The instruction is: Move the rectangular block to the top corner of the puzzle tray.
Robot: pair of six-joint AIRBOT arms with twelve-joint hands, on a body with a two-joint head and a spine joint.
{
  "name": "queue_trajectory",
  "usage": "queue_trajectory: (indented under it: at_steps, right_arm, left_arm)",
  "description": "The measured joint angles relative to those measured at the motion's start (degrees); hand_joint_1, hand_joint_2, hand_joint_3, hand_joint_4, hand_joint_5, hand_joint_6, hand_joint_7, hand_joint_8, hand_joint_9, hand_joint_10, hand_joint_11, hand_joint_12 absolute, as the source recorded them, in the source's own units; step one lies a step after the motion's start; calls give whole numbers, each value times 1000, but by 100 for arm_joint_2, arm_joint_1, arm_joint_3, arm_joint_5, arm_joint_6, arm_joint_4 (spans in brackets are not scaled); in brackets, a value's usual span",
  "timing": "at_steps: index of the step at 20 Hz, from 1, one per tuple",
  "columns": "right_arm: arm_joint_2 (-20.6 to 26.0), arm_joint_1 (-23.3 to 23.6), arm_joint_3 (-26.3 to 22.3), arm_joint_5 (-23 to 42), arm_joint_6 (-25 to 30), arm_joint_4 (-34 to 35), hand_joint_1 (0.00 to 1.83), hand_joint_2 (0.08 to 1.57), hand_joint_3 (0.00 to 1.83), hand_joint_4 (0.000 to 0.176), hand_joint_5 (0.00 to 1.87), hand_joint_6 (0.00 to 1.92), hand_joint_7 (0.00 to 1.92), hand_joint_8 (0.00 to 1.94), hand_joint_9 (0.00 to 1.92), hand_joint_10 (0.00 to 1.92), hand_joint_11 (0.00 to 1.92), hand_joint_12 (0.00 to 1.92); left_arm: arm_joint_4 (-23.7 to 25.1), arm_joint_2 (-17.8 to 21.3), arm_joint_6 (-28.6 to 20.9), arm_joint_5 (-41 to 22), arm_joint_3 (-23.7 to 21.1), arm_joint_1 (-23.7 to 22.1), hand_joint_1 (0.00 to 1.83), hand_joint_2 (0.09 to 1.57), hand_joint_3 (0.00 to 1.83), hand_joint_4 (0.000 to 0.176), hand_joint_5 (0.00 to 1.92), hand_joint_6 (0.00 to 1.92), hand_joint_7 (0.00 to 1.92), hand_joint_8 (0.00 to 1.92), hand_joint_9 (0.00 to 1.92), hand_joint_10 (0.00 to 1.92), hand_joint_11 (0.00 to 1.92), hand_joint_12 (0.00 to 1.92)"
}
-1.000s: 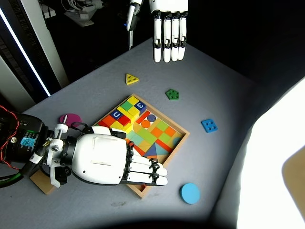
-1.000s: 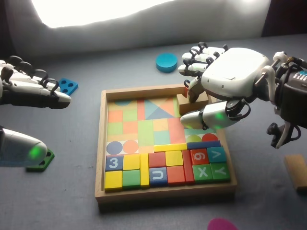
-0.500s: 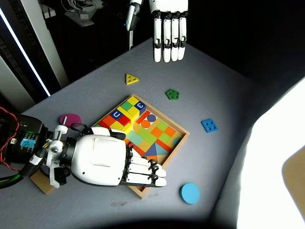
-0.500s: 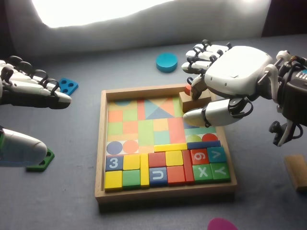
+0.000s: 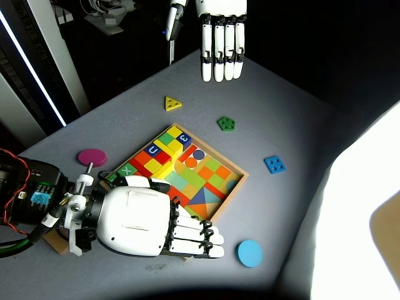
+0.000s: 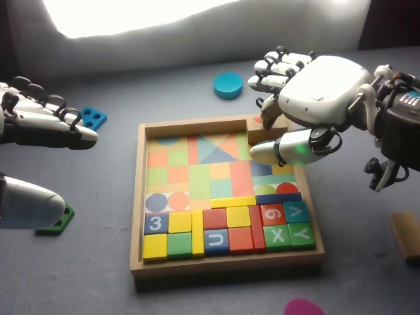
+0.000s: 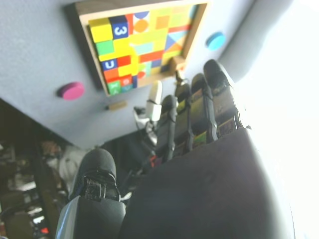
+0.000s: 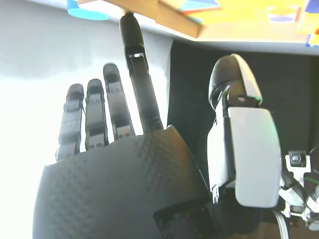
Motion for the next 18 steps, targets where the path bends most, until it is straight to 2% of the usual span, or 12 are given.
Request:
queue_trajectory:
  at_steps: [6, 10, 12, 16, 18]
  right_arm:
    - [-11, -2, 11, 57, -2, -31, 0, 1151, 0, 0, 679, 359, 187, 10, 0, 0, 0, 0]
    - [-9, 4, 11, 52, 0, -46, 0, 1150, 0, 0, 654, 423, 167, 6, 0, 0, 0, 0]
    - [22, 90, 9, 15, 24, -55, 0, 1158, 3, 0, 641, 421, 157, 1, 0, 0, 0, 0]
    - [334, 374, -92, 74, 199, -70, 0, 1159, 3, 0, 653, 432, 165, 6, 0, 0, 0, 0]
    - [708, 540, -433, 125, 337, -46, 0, 1156, 1, 0, 639, 432, 157, 2, 0, 0, 0, 0]
  left_arm:
    - [0, 0, 0, 0, 0, 0, 0, 1275, 0, 19, 145, 1, 108, 2, 78, 4, 0, 445]
    - [-2, 0, 0, 0, 0, 0, 0, 1280, 1, 17, 142, 0, 98, 1, 66, 1, 0, 396]
    - [-2, 0, 0, 0, 0, 0, 0, 1279, 0, 15, 159, 4, 109, 3, 80, 4, 0, 434]
    - [0, 0, 2, 0, 0, 0, 0, 1274, 0, 19, 149, 5, 103, 4, 74, 3, 0, 407]
    - [0, 0, 0, 2, -2, -2, 0, 1275, 0, 18, 167, 11, 111, 6, 81, 5, 0, 414]
